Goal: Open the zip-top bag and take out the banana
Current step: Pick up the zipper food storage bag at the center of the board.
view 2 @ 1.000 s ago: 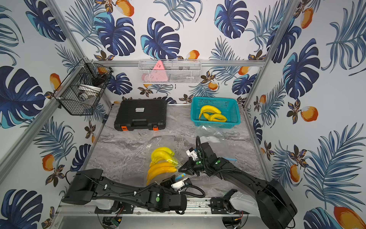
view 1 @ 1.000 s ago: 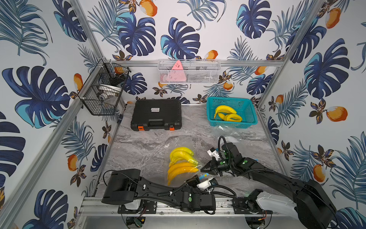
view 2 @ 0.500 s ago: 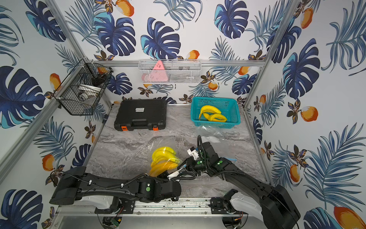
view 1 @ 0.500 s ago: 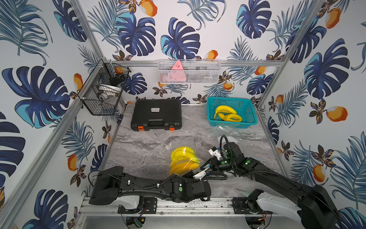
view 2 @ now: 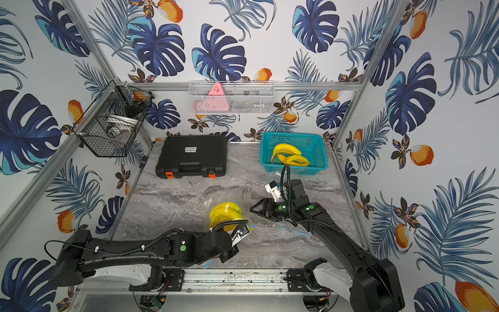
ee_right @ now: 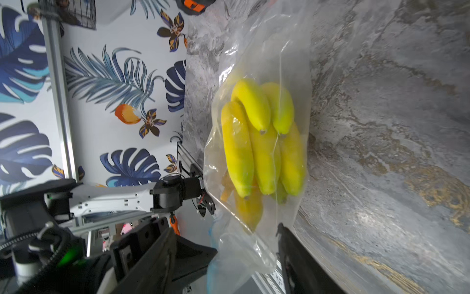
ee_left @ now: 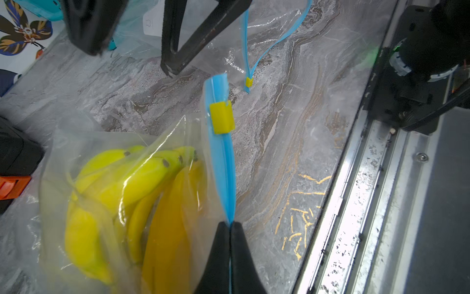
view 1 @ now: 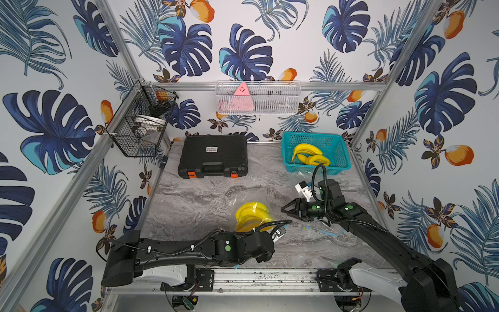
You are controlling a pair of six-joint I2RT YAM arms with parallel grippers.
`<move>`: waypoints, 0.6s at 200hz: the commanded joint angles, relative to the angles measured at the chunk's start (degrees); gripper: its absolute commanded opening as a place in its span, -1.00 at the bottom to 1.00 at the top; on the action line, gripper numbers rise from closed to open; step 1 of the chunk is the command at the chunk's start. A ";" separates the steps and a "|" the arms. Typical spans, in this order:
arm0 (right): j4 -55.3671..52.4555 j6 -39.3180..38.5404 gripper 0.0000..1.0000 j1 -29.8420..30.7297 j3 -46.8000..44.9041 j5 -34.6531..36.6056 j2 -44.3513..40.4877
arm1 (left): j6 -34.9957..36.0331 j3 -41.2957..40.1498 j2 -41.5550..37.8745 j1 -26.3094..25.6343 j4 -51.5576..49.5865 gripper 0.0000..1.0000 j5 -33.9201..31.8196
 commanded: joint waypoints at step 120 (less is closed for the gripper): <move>24.11 -30.34 -0.13 -0.22 -11.38 -1.65 -4.17 | 5.40 3.54 -1.54 19.66 -0.92 -1.00 30.67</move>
